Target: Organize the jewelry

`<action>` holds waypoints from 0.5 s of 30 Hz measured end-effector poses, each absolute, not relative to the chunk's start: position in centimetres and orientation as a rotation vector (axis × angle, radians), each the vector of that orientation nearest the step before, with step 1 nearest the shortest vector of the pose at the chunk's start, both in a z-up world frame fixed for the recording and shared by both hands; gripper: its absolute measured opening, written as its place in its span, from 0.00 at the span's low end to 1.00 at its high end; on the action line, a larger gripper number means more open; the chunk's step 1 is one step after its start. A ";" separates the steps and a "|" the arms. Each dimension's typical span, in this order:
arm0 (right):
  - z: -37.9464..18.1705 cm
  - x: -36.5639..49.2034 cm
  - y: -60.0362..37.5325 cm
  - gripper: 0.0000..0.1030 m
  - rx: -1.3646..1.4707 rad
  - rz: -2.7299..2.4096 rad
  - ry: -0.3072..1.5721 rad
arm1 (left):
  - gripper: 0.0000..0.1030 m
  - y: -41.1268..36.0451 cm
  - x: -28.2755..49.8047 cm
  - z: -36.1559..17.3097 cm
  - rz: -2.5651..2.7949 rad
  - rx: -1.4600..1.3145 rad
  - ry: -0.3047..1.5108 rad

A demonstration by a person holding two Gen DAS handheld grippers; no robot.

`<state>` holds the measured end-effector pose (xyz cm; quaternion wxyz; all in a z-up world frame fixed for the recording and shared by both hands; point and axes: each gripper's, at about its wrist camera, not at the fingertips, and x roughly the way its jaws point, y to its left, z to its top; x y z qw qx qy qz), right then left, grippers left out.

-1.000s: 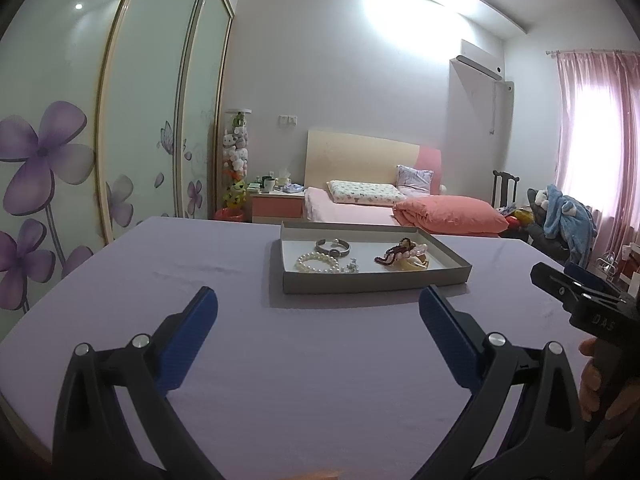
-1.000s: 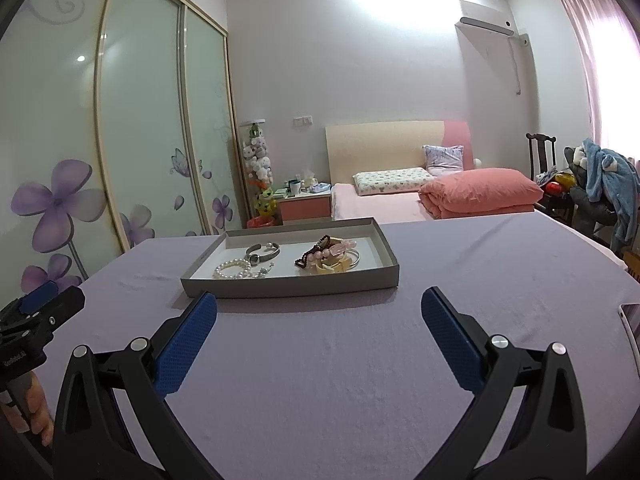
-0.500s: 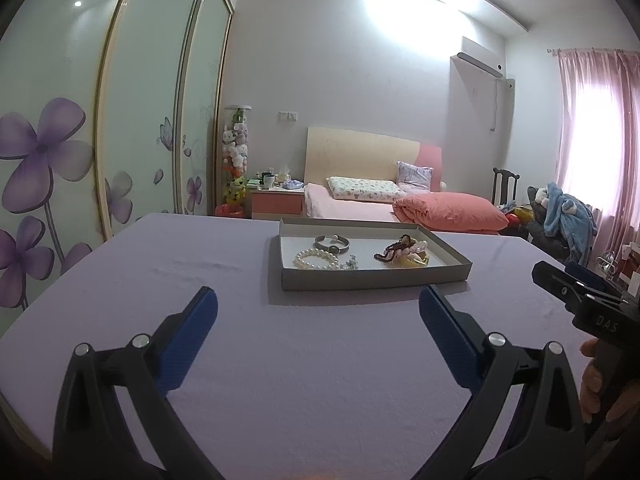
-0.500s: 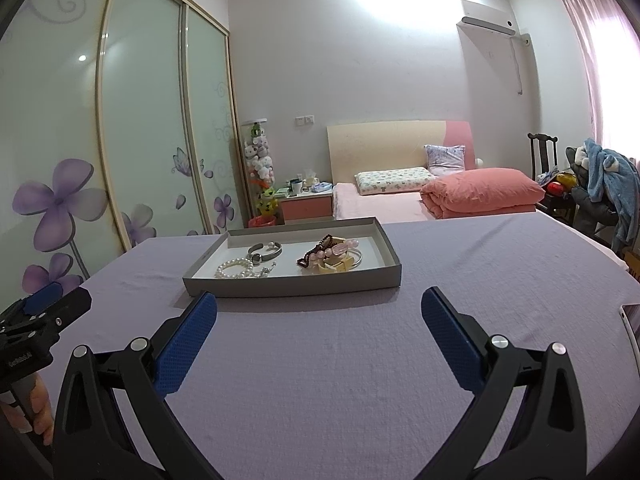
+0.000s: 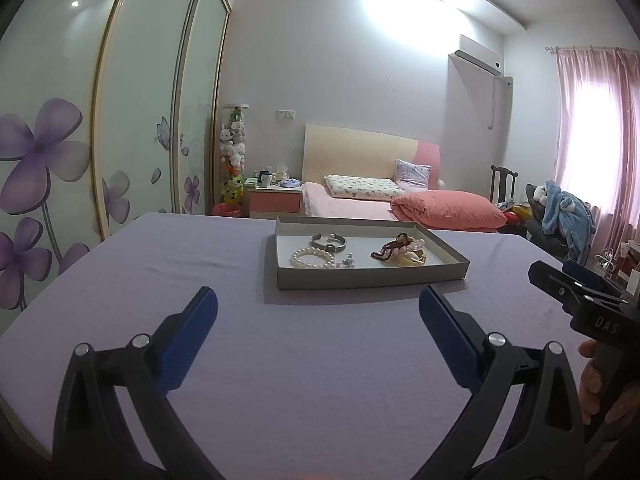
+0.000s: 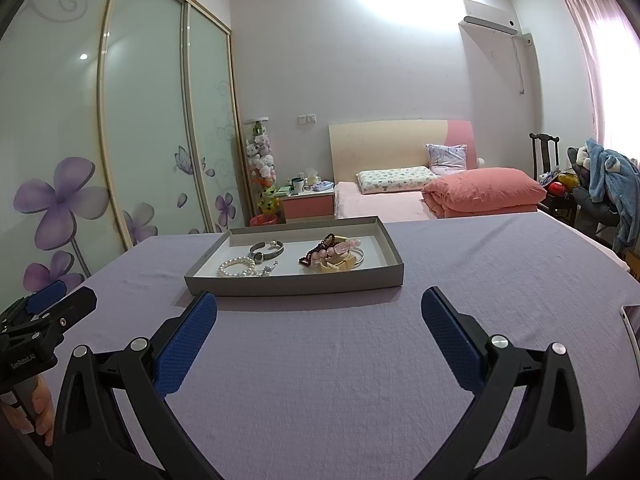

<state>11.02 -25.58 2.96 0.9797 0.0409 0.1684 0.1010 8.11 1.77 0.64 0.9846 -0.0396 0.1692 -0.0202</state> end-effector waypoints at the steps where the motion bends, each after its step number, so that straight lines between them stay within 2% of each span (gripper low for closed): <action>1: 3.0 11.0 -25.5 0.98 0.082 0.204 0.339 | 0.96 1.7 8.1 0.6 -0.041 -0.079 0.340; 15: 2.9 11.0 -25.4 0.98 0.083 0.205 0.341 | 0.96 1.2 8.2 0.8 -0.045 -0.077 0.344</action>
